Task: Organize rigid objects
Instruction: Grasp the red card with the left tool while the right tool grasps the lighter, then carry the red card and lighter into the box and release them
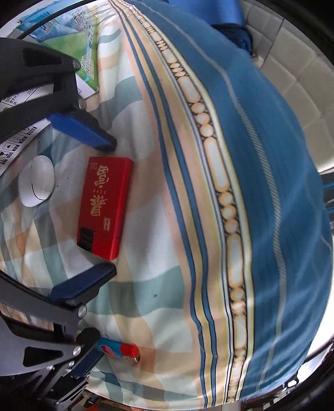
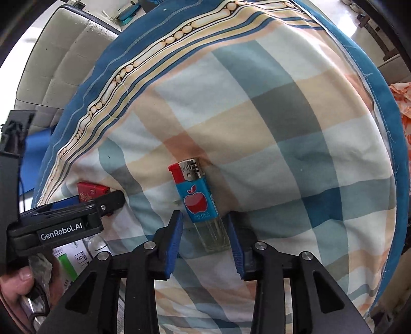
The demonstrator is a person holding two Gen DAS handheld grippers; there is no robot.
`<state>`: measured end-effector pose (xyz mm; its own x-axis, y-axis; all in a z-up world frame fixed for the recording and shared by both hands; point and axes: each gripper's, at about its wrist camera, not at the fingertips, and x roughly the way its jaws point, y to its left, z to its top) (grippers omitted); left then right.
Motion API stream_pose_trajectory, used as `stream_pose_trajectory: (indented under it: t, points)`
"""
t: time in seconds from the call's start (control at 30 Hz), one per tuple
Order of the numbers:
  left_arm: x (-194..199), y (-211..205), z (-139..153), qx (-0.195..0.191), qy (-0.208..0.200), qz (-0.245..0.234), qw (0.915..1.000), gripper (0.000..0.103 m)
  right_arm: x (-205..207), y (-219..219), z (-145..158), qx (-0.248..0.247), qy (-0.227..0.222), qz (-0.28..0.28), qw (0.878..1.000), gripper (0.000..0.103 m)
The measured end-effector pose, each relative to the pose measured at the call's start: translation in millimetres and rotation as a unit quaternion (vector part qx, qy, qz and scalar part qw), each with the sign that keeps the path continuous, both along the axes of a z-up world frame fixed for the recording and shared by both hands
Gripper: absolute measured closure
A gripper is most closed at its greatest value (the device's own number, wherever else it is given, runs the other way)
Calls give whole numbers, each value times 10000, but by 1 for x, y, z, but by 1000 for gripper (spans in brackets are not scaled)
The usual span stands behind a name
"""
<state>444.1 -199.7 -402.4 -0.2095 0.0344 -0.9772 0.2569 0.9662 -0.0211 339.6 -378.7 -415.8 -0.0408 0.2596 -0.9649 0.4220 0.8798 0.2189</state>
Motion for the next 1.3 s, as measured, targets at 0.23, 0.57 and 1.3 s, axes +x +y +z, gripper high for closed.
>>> stream_pose_trajectory:
  t: [0.23,0.57,1.3]
  points:
    - [-9,-8,11,-17,-235,-77,9997,34,2,15,3,-489,68,148,9987,90]
    - [-57,5,34,-273,-400,63,9988,34,-22,25,17,-212,-82,267,9994,93]
    - [-113,163,214,-1074,-1757,814,9752,34,-52,151,183,507,-1315,1300,9814,93]
